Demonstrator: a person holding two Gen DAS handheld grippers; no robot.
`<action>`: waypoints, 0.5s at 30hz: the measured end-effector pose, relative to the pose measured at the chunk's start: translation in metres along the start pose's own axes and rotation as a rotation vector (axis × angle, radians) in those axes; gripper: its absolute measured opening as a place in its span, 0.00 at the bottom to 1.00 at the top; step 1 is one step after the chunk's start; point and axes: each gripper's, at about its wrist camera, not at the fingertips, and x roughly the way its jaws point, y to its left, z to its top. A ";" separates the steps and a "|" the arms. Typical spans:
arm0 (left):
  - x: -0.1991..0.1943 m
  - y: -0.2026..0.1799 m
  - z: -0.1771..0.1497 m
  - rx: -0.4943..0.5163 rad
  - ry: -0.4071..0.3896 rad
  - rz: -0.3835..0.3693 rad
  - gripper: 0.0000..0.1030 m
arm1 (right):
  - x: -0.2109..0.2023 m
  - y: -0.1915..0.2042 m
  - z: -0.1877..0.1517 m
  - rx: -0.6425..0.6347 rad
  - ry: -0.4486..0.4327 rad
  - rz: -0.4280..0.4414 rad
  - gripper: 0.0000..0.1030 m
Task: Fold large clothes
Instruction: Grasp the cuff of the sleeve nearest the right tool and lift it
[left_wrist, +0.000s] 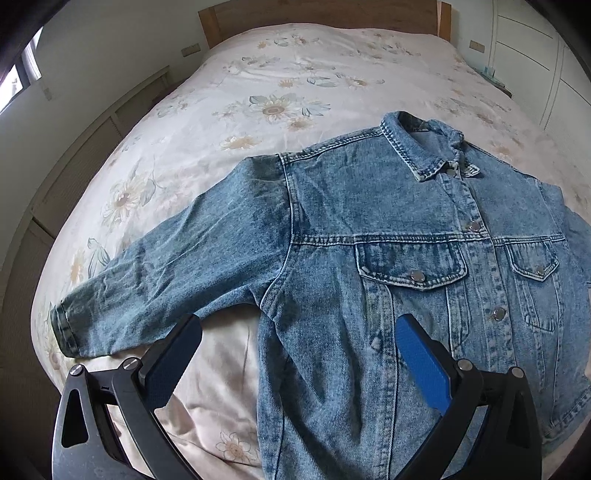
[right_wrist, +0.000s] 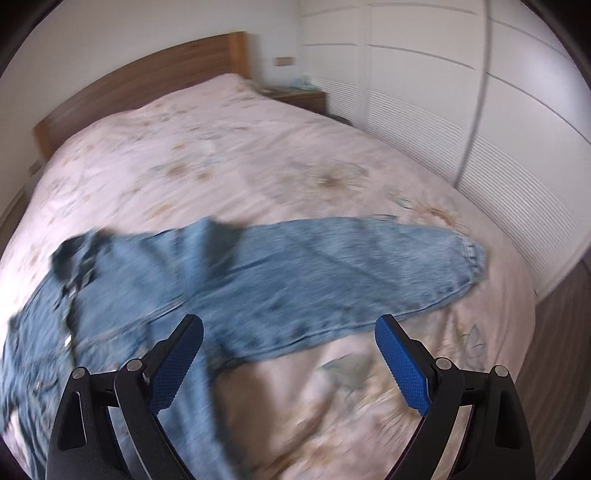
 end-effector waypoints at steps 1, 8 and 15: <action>0.004 0.000 0.002 0.000 0.007 0.004 0.99 | 0.015 -0.018 0.008 0.043 0.015 -0.034 0.92; 0.024 -0.004 0.013 0.005 0.042 -0.040 0.99 | 0.102 -0.119 0.024 0.285 0.160 -0.174 0.92; 0.042 -0.002 0.020 0.005 0.067 -0.036 0.99 | 0.147 -0.168 0.020 0.427 0.231 -0.164 0.92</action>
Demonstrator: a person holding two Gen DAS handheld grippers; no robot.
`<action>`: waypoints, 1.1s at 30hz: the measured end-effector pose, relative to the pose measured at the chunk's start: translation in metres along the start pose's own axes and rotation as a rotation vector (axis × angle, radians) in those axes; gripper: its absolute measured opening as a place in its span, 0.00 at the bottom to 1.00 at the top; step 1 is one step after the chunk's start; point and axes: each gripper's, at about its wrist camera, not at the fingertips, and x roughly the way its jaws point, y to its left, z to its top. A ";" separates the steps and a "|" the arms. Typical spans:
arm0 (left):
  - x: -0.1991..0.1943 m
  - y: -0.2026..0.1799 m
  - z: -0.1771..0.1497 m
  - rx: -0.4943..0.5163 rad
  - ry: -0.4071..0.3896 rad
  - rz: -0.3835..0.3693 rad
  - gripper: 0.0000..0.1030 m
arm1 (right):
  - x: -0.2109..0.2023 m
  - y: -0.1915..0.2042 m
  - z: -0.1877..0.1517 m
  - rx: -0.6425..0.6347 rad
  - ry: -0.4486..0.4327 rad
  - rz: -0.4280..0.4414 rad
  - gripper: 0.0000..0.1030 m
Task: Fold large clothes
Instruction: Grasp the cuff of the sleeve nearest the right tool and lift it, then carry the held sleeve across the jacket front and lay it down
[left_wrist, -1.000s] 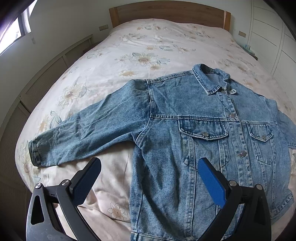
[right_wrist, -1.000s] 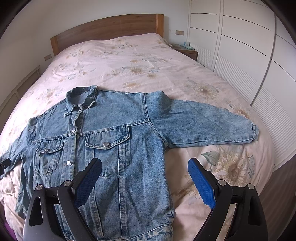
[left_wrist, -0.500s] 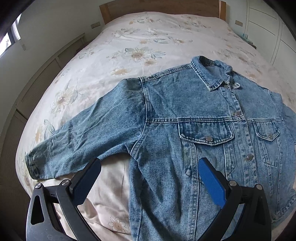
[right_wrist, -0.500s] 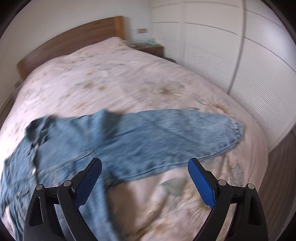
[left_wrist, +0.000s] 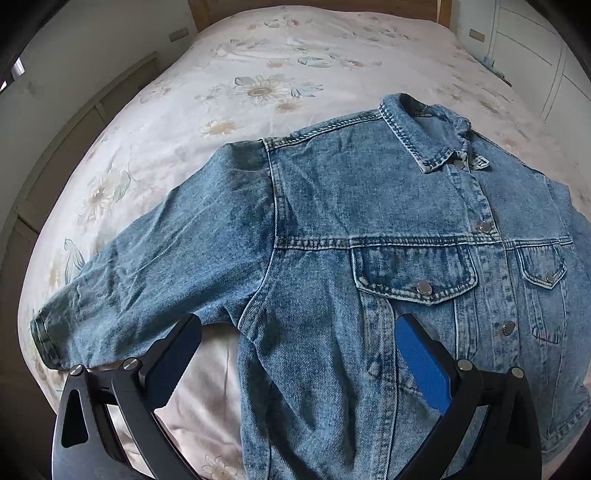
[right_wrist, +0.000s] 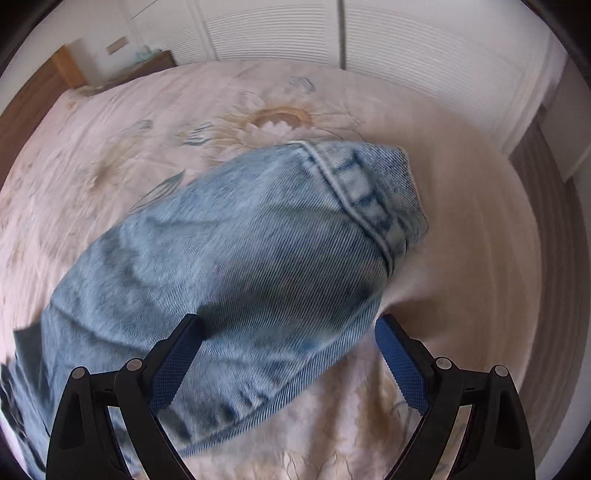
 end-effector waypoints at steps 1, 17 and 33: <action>0.001 0.001 0.000 -0.002 0.003 0.001 0.99 | -0.001 0.003 0.004 -0.020 -0.013 0.006 0.92; -0.007 0.036 0.001 -0.037 -0.042 0.012 0.99 | -0.065 0.057 0.014 -0.244 -0.077 0.163 0.10; -0.002 0.030 -0.008 -0.040 -0.063 -0.056 0.99 | -0.225 0.305 -0.119 -0.777 -0.160 0.569 0.09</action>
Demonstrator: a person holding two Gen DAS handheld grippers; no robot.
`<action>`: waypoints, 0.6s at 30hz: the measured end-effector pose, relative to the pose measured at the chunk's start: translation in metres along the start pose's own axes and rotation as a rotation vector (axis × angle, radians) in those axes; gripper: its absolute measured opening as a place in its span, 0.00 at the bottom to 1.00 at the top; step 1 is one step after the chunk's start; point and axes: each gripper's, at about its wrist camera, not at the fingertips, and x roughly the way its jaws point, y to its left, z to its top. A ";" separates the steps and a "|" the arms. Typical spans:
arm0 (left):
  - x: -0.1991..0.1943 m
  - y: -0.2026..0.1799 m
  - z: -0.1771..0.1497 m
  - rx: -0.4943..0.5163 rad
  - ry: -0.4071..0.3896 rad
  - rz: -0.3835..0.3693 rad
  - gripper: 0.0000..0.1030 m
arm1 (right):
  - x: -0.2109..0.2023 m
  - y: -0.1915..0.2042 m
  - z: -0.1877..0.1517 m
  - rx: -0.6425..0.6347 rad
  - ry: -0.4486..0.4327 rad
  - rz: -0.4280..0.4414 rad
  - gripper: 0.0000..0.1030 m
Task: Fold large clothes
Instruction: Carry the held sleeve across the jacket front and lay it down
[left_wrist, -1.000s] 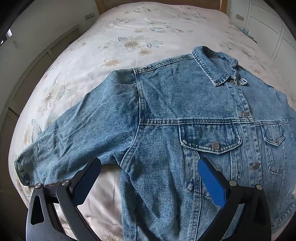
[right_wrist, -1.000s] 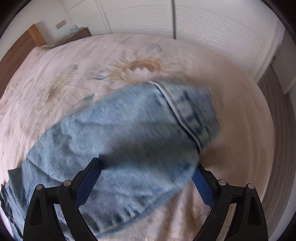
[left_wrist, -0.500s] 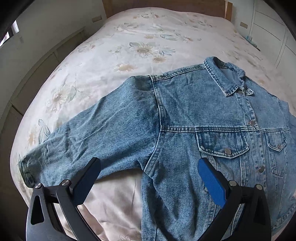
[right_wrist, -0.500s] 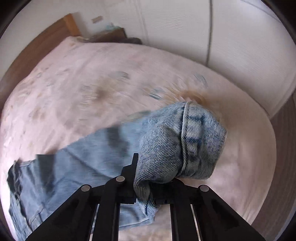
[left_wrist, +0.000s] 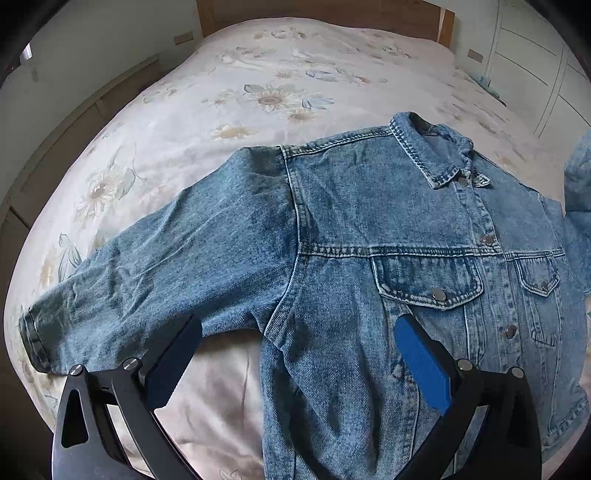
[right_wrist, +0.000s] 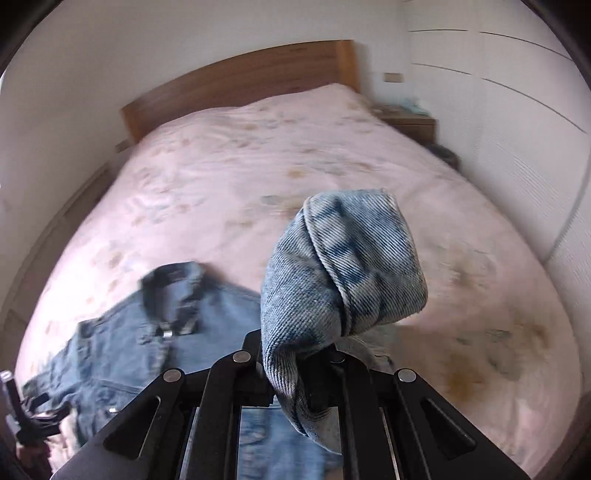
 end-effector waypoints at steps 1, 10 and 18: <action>0.001 0.001 0.000 -0.005 0.001 0.000 0.99 | 0.012 0.023 -0.001 -0.023 0.016 0.030 0.09; 0.010 0.009 -0.004 -0.021 0.028 0.017 0.99 | 0.092 0.118 -0.059 -0.123 0.204 0.155 0.09; 0.015 0.006 -0.011 -0.018 0.052 0.011 0.99 | 0.148 0.127 -0.119 -0.173 0.356 0.079 0.12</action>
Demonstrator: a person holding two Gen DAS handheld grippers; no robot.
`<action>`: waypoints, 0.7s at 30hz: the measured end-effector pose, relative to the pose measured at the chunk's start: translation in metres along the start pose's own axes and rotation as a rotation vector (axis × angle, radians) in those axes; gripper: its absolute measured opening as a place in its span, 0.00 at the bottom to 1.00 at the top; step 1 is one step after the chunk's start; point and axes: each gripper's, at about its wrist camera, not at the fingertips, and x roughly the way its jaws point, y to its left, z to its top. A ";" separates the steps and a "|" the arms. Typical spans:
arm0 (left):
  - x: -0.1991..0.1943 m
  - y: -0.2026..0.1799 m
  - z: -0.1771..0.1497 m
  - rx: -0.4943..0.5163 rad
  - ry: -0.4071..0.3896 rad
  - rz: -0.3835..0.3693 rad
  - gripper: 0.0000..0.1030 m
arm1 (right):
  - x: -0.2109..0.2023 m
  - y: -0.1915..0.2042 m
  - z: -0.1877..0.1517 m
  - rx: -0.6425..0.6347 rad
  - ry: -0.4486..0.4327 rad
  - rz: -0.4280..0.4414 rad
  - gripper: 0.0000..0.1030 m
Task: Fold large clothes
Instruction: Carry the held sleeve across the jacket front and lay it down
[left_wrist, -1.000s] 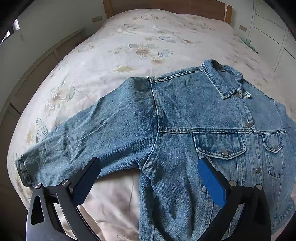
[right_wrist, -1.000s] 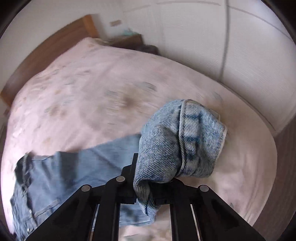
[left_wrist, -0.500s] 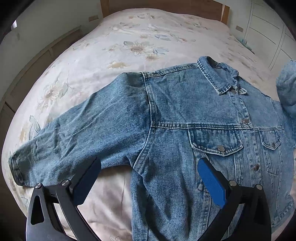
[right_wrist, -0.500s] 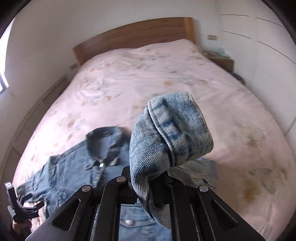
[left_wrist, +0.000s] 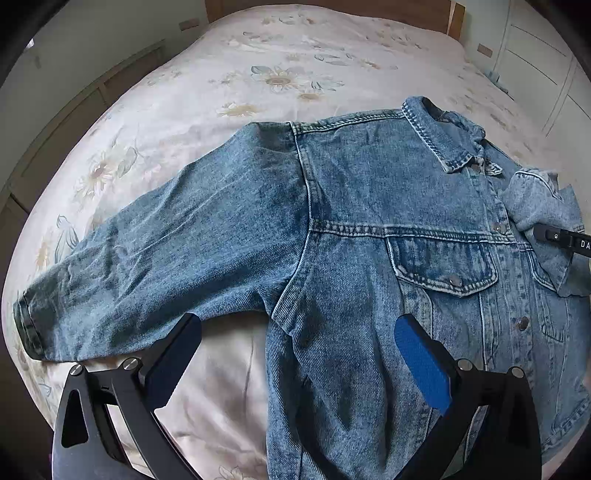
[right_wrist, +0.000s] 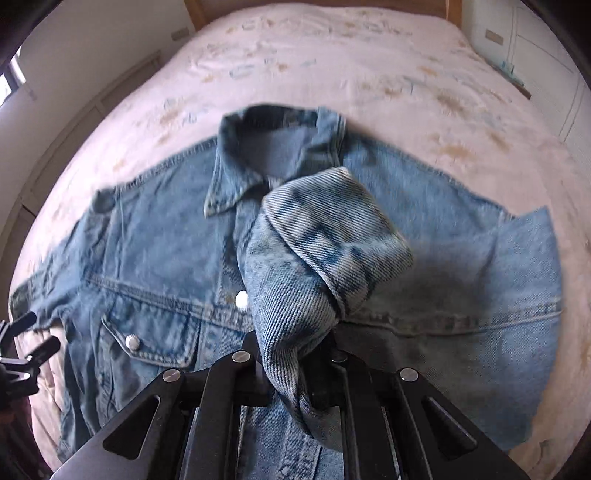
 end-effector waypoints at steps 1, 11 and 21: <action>0.001 0.000 -0.001 -0.002 0.002 0.000 0.99 | 0.003 -0.001 -0.002 0.002 0.010 -0.001 0.14; 0.001 -0.002 -0.002 0.005 0.012 0.003 0.99 | -0.018 -0.007 -0.006 -0.048 0.015 -0.092 0.72; -0.006 -0.041 0.009 0.132 0.002 0.004 0.99 | -0.060 -0.081 -0.054 0.108 0.006 -0.074 0.78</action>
